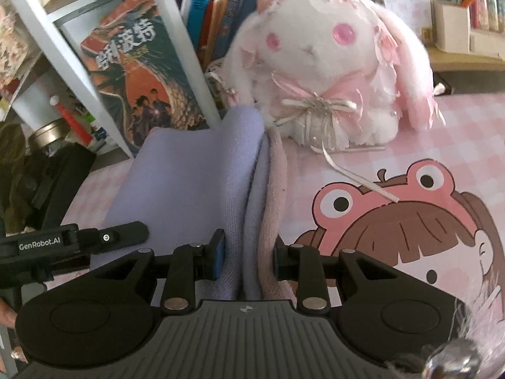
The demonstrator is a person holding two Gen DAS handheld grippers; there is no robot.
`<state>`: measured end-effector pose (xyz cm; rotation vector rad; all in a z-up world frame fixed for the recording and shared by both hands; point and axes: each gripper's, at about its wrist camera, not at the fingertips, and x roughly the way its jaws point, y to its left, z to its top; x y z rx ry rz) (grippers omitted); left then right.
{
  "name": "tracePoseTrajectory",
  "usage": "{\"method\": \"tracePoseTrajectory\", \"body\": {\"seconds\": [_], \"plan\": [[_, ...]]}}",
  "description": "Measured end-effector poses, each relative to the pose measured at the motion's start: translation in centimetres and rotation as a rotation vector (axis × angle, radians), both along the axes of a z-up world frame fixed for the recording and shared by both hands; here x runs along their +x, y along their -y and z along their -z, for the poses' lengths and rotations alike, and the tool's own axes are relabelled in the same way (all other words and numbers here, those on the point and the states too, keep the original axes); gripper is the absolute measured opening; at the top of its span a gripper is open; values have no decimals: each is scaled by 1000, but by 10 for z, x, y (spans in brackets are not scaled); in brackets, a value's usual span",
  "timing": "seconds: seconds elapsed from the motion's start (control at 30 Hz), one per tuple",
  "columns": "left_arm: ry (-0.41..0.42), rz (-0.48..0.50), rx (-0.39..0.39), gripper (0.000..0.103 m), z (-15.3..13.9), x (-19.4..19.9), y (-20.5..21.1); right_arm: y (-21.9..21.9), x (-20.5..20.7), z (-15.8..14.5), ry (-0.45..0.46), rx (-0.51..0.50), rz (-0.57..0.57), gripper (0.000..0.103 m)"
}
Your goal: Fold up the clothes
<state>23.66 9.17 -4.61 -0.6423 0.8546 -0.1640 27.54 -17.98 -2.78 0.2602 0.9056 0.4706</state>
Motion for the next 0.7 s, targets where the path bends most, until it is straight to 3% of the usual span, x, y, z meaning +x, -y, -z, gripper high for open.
{"method": "tracePoseTrajectory", "body": {"seconds": [0.17,0.23,0.3,0.4,0.7], "plan": [[-1,-20,-9,53,7,0,0,5,2,12,-25,42,28,33],[2,-24,24,62,5,-1,4,6,2,13,-26,42,39,37],[1,-31,46,66,3,-2,4,6,1,12,-15,24,44,49],[5,-54,52,68,0,-7,0,7,-1,8,6,-12,50,60],[79,-153,97,68,-23,-52,-9,15,-34,-16,135,-92,104,65]]}}
